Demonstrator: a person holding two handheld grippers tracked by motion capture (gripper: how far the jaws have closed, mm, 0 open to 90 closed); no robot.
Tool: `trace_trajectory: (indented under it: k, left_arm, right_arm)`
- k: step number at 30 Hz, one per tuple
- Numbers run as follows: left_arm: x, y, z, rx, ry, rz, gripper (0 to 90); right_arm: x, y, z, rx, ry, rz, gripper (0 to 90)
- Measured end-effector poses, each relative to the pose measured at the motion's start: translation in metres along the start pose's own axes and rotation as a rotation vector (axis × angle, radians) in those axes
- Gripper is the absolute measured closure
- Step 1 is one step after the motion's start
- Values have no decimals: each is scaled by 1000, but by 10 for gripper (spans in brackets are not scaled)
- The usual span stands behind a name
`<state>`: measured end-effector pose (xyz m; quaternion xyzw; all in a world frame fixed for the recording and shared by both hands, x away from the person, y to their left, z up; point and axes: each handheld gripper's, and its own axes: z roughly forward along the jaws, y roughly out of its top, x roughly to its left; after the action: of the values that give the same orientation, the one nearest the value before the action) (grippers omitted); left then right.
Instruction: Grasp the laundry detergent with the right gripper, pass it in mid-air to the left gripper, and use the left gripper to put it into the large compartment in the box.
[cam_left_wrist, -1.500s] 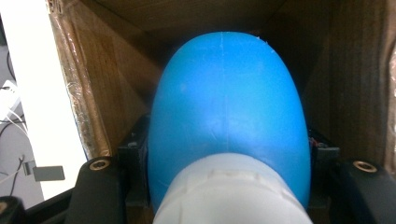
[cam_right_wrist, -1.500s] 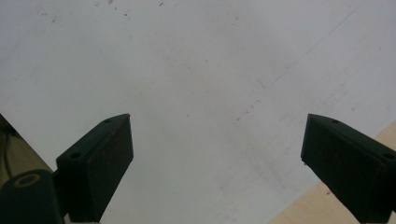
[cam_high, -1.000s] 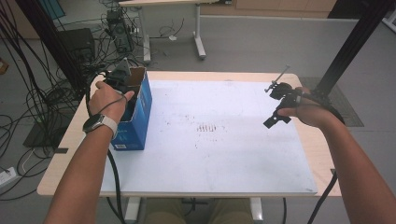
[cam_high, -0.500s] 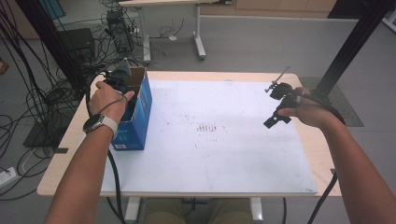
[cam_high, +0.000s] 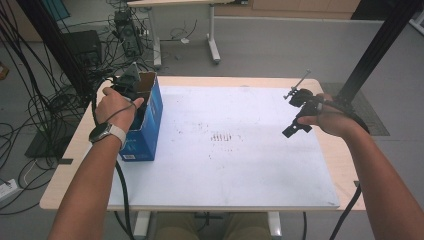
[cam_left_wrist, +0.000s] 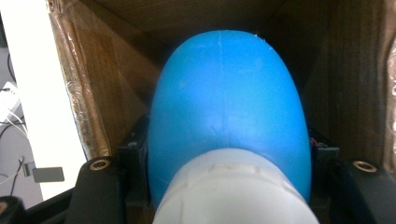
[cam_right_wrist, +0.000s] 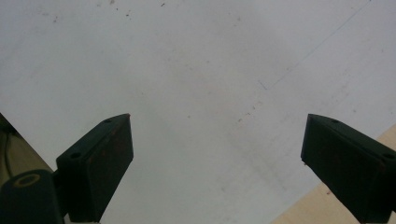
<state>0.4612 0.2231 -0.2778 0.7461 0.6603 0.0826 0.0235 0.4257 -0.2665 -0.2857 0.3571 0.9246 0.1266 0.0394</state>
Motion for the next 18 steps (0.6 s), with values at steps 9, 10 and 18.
trace_trajectory:
  k: [9, 10, 18]
  left_arm:
    - [0, 0, 0, -2, -1, -2, 369]
    - [0, 0, 0, -2, 1, 3, 369]
    - [0, 0, 0, -4, 3, 4, 369]
  right_arm:
    - [0, 0, 1, 1, 0, 1, 91]
    - [0, 0, 1, 1, 1, 1, 91]
    - [0, 0, 0, 2, 1, -1, 91]
